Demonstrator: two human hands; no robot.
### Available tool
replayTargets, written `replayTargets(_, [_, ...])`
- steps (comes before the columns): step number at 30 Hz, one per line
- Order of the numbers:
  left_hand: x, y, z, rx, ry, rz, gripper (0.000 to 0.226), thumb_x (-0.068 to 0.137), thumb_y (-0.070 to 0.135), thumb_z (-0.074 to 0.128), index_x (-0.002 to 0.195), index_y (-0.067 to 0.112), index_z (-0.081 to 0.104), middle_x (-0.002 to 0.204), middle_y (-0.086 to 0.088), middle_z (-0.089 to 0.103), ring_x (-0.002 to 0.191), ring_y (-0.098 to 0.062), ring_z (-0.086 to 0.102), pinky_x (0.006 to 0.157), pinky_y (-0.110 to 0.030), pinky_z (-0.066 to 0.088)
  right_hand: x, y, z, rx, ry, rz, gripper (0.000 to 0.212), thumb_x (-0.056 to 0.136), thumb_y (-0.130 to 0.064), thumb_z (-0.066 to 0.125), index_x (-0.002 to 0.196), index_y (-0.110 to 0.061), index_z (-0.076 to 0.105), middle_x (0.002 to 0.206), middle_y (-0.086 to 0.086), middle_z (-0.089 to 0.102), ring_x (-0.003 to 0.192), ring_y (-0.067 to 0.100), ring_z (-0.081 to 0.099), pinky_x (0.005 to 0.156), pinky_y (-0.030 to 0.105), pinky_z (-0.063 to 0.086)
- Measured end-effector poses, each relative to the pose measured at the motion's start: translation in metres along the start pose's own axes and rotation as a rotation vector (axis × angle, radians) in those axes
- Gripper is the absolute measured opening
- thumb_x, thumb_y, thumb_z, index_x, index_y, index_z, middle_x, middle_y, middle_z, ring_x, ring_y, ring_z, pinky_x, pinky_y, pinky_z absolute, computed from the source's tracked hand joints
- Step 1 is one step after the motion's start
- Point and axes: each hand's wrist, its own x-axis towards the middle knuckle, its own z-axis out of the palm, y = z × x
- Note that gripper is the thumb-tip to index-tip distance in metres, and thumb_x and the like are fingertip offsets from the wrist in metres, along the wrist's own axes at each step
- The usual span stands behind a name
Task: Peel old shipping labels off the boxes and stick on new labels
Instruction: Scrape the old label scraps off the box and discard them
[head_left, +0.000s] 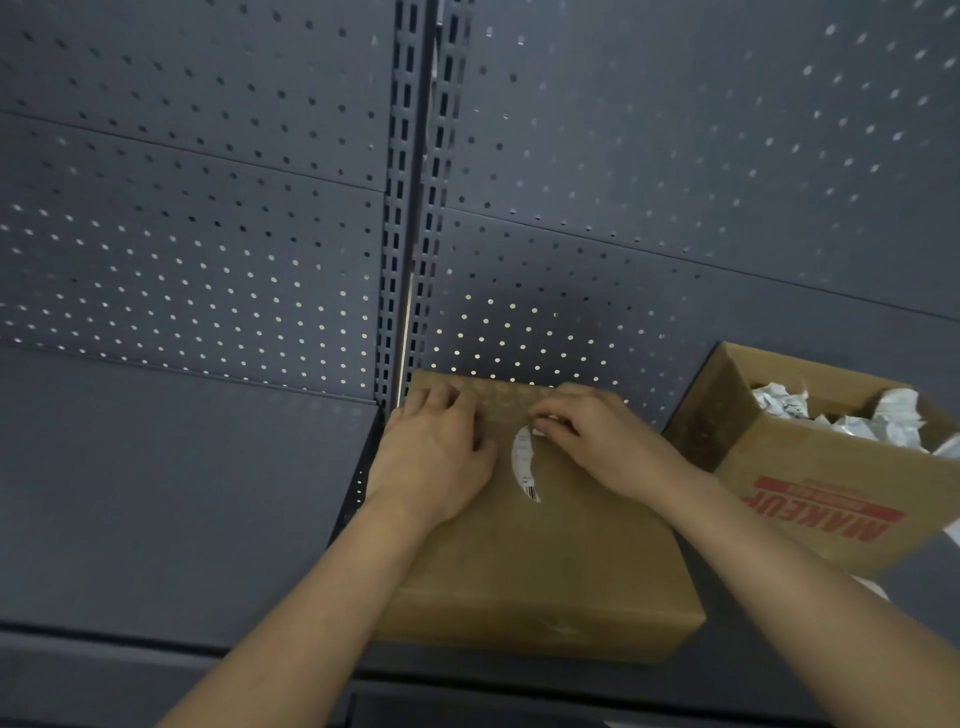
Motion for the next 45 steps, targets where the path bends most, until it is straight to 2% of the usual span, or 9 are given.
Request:
replayTargets(7, [0.000,0.000,0.000,0.008,0.003,0.003,0.036,0.090,0.037,0.049,0.121,0.019,0.057,0.125,-0.002,0.053,0.120,-0.025,0.044,0.101,-0.038,0.039,0.008,-0.007,-0.005,-0.150,-0.072,0.001,0.021,0.099,-0.032,0.053,0.111,-0.028,0.069,0.108,-0.010,0.057,0.105,0.017,0.055,0.083,0.038,0.049])
replayTargets(14, [0.001,0.000,0.001,0.001,0.007,0.004,0.034,0.090,0.037,0.050,0.117,0.018,0.058,0.121,-0.002,0.054,0.116,-0.026,0.046,0.100,-0.040,0.040,0.008,-0.007,-0.004,-0.152,-0.023,-0.005,0.015,0.097,-0.030,0.054,0.101,-0.025,0.068,0.101,-0.013,0.058,0.099,0.016,0.057,0.077,0.037,0.050])
replayTargets(20, [0.001,0.000,0.001,-0.016,0.011,0.001,0.033,0.090,0.037,0.050,0.117,0.020,0.058,0.121,-0.001,0.054,0.117,-0.024,0.047,0.101,-0.040,0.040,0.002,-0.008,0.006,-0.207,0.026,0.009,0.019,0.100,-0.035,0.045,0.105,-0.025,0.060,0.107,-0.010,0.058,0.097,0.018,0.058,0.074,0.034,0.040])
replayTargets(25, [0.002,0.000,0.001,-0.010,0.008,0.000,0.034,0.090,0.037,0.050,0.119,0.020,0.058,0.122,-0.001,0.054,0.118,-0.025,0.046,0.101,-0.040,0.040,-0.009,-0.009,0.006,-0.150,0.043,-0.012,0.017,0.101,-0.035,0.044,0.100,-0.024,0.057,0.101,-0.014,0.053,0.096,0.012,0.050,0.080,0.036,0.040])
replayTargets(28, [0.001,0.000,0.000,-0.013,0.006,-0.006,0.034,0.090,0.036,0.050,0.119,0.020,0.058,0.122,-0.001,0.054,0.118,-0.025,0.046,0.101,-0.039,0.039,-0.015,-0.011,0.004,-0.138,0.033,-0.019,0.017,0.103,-0.033,0.042,0.104,-0.023,0.056,0.107,-0.013,0.052,0.091,0.004,0.036,0.073,0.026,0.029])
replayTargets(32, [0.001,0.000,0.000,-0.016,0.001,-0.010,0.034,0.090,0.037,0.050,0.119,0.020,0.057,0.123,-0.001,0.053,0.118,-0.025,0.046,0.101,-0.039,0.039,-0.023,-0.010,0.000,-0.091,0.062,-0.045,0.013,0.102,-0.035,0.043,0.099,-0.026,0.053,0.100,-0.015,0.050,0.088,0.005,0.044,0.068,0.025,0.033])
replayTargets(37, [0.001,0.000,0.000,-0.011,-0.006,-0.010,0.035,0.090,0.036,0.051,0.121,0.020,0.057,0.124,-0.002,0.054,0.118,-0.026,0.046,0.102,-0.040,0.039,-0.029,-0.004,0.001,0.003,0.083,-0.077,0.009,0.100,-0.033,0.051,0.096,-0.027,0.056,0.089,-0.018,0.048,0.085,0.003,0.043,0.071,0.010,0.035])
replayTargets(42, [0.001,0.000,0.000,-0.013,0.006,-0.007,0.033,0.091,0.036,0.050,0.118,0.019,0.058,0.121,-0.003,0.054,0.117,-0.026,0.046,0.100,-0.041,0.040,-0.027,-0.005,0.001,0.168,0.050,-0.041,0.020,0.096,-0.039,0.058,0.113,-0.028,0.060,0.081,-0.027,0.048,0.083,-0.014,0.047,0.071,0.008,0.034])
replayTargets(45, [0.001,0.000,0.000,-0.007,0.009,-0.005,0.034,0.090,0.037,0.050,0.118,0.019,0.058,0.122,-0.003,0.054,0.117,-0.026,0.046,0.100,-0.041,0.040,-0.026,-0.004,0.004,0.268,0.039,0.004,0.018,0.091,-0.040,0.065,0.104,-0.028,0.059,0.073,-0.021,0.052,0.074,-0.008,0.050,0.065,0.010,0.035])
